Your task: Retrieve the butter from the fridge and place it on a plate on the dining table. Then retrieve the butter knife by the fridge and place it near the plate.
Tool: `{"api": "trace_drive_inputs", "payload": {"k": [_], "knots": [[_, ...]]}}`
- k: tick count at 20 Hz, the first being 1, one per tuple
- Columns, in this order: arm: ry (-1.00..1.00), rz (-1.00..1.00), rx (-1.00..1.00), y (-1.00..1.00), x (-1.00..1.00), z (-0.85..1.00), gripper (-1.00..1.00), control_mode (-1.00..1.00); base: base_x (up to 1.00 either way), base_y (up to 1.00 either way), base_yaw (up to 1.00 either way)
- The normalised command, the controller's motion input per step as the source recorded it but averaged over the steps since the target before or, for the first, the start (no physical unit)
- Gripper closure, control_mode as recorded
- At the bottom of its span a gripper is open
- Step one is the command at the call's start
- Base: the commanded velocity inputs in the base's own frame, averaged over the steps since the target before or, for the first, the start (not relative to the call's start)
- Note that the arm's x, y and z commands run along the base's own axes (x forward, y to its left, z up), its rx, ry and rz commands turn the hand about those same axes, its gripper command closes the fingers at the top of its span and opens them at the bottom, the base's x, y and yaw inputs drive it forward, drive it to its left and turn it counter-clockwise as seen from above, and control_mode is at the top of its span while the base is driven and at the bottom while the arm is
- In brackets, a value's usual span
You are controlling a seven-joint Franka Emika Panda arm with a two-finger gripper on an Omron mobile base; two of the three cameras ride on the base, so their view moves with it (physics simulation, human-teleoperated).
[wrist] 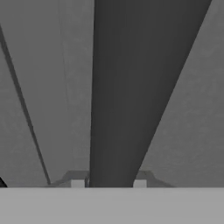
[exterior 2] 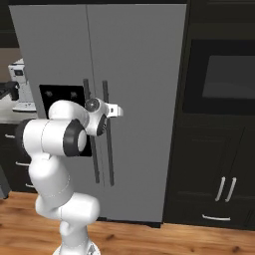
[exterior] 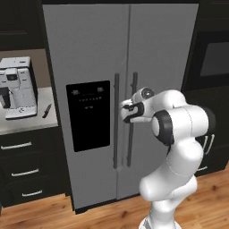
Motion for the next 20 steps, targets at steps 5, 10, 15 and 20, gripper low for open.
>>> {"api": "trace_drive_inputs", "payload": {"k": [5, 10, 15, 20], "knots": [[0.03, 0.00, 0.01, -0.43, -0.62, 0.22, 1.00, -1.00, 0.00, 0.00, 0.00], [0.24, 0.01, 0.00, -0.53, -0.88, 0.34, 1.00, -1.00, 0.00, 0.00, 0.00], [0.16, 0.06, 0.08, -0.91, -1.00, 0.22, 1.00, -1.00, 0.00, 0.00, 0.00], [0.14, 0.07, 0.17, -0.91, -0.79, 0.04, 1.00, -1.00, 0.00, 0.00, 0.00]]}}
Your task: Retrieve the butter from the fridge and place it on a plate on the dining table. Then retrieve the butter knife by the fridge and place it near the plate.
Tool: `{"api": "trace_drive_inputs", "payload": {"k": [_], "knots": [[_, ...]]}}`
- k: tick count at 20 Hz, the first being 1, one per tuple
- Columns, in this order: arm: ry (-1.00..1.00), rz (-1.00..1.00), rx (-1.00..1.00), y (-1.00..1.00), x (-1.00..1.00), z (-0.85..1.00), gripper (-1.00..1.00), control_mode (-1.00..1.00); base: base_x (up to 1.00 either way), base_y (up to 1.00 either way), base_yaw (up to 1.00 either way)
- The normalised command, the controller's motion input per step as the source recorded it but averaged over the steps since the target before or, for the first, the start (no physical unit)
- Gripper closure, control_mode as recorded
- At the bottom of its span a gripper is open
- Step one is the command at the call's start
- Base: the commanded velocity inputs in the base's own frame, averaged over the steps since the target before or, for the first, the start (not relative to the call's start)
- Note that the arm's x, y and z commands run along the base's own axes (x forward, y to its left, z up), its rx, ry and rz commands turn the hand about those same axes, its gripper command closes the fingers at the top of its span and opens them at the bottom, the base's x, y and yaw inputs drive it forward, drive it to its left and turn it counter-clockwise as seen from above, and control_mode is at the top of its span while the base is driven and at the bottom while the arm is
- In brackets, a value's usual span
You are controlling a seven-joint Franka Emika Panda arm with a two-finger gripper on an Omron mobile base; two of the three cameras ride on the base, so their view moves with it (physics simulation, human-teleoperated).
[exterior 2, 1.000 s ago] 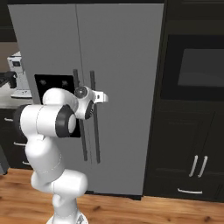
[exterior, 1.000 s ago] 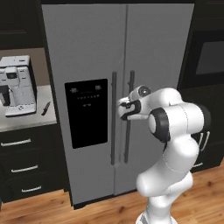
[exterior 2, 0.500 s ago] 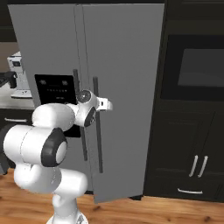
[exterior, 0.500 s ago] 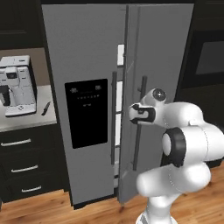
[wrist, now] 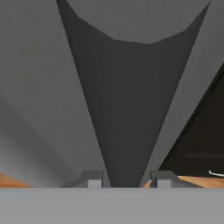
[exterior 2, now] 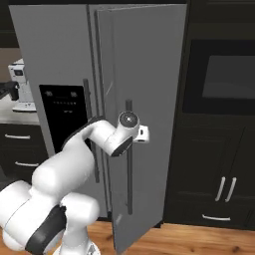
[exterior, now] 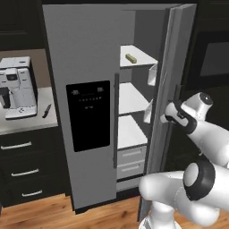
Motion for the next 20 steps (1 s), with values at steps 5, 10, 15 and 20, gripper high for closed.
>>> {"api": "trace_drive_inputs", "payload": {"k": [5, 10, 15, 20], "knots": [[0.00, 0.00, 0.00, -0.04, -0.60, 0.00, 1.00, -1.00, 0.00, 0.00, 0.00], [0.00, 0.00, 0.00, 0.00, -0.43, 0.09, -1.00, -1.00, 0.00, 0.00, 0.00], [-0.02, -0.02, -0.02, 0.00, -0.71, 0.16, -1.00, -1.00, 0.00, 0.00, 0.00], [-0.01, -0.11, -0.20, 0.05, -0.81, 0.35, -1.00, -1.00, 0.00, 0.00, 0.00]]}}
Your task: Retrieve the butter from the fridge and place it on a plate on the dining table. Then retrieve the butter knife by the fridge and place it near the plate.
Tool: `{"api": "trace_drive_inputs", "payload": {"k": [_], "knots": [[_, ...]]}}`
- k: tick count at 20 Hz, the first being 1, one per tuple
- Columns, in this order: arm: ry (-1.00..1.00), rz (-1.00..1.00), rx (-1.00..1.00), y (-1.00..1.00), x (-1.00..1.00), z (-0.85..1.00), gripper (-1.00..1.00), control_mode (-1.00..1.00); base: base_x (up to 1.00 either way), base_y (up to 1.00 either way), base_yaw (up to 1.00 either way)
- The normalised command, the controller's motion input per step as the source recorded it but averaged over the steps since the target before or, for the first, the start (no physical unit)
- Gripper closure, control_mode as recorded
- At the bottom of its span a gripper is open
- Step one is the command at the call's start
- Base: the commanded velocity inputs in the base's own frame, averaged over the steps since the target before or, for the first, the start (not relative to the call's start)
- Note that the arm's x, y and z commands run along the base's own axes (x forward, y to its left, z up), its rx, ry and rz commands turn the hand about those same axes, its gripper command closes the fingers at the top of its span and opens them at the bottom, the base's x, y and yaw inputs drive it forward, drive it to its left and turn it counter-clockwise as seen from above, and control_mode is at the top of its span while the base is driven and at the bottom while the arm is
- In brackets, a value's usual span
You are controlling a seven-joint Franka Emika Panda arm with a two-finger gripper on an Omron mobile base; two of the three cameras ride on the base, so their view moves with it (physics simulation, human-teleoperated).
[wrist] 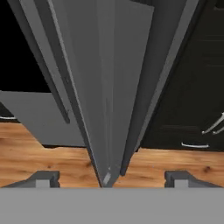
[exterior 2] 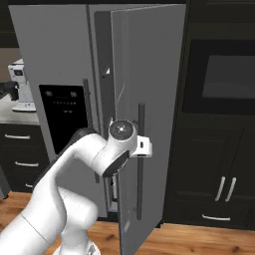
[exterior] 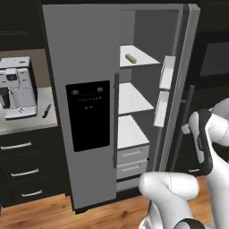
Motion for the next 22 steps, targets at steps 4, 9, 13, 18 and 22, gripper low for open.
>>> {"api": "trace_drive_inputs", "payload": {"k": [4, 9, 13, 18, 22], "knots": [[0.14, -0.14, -0.38, 0.45, -0.19, 0.12, -1.00, -1.00, 0.00, 0.00, 0.00], [0.34, -0.01, -0.30, 0.81, 0.20, 0.03, -1.00, -1.00, 0.00, 0.00, 0.00], [0.26, -0.01, -0.31, 0.93, 0.41, 0.06, -1.00, -1.00, 0.00, 0.00, 0.00], [0.31, -0.02, -0.36, 0.86, 0.63, 0.02, -1.00, -1.00, 0.00, 0.00, 0.00], [0.21, -0.08, -0.18, 0.23, 0.42, 0.00, -1.00, -1.00, 0.00, 0.00, 0.00]]}}
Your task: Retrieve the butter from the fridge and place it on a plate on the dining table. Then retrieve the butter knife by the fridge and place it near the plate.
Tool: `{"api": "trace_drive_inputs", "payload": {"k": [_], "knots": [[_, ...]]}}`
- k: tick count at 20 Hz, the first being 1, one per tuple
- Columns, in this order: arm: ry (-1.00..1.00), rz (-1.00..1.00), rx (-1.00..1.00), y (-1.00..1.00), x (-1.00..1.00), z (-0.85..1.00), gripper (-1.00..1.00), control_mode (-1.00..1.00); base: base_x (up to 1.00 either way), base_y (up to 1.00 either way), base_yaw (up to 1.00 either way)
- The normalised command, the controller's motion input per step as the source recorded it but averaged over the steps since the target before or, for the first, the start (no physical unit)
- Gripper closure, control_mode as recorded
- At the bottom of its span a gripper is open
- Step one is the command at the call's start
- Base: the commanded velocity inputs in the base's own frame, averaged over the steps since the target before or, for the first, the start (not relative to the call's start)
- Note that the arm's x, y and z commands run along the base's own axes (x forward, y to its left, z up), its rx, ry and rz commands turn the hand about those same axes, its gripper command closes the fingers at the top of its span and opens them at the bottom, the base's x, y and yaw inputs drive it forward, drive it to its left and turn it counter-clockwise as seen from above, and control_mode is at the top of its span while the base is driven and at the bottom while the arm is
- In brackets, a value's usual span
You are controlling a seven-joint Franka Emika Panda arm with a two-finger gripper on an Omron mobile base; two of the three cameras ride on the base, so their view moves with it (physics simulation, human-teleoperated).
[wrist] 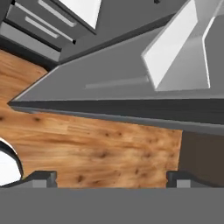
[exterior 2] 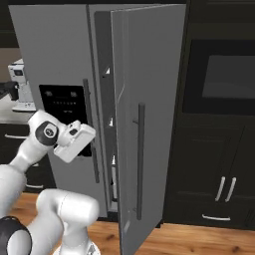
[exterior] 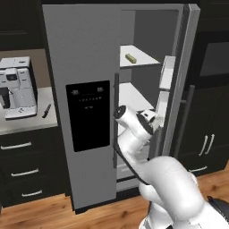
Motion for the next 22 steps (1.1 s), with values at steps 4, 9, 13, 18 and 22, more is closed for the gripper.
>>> {"api": "trace_drive_inputs", "payload": {"k": [4, 9, 13, 18, 22], "knots": [[0.07, -0.01, 0.00, -0.03, 0.48, 0.00, -1.00, -1.00, 0.00, 0.00, 0.00], [0.00, 0.00, -0.01, -0.02, 0.75, -0.01, -1.00, -1.00, 0.00, 0.00, 0.00], [0.00, 0.00, -0.04, -0.13, 0.66, -0.02, -1.00, -1.00, 0.00, 0.00, 0.00], [0.00, 0.00, 0.00, -0.21, 0.52, 0.00, -1.00, -1.00, 0.00, 0.00, 0.00], [-0.01, 0.00, 0.00, -0.13, 0.47, 0.00, -1.00, -1.00, 0.00, 0.00, 0.00]]}}
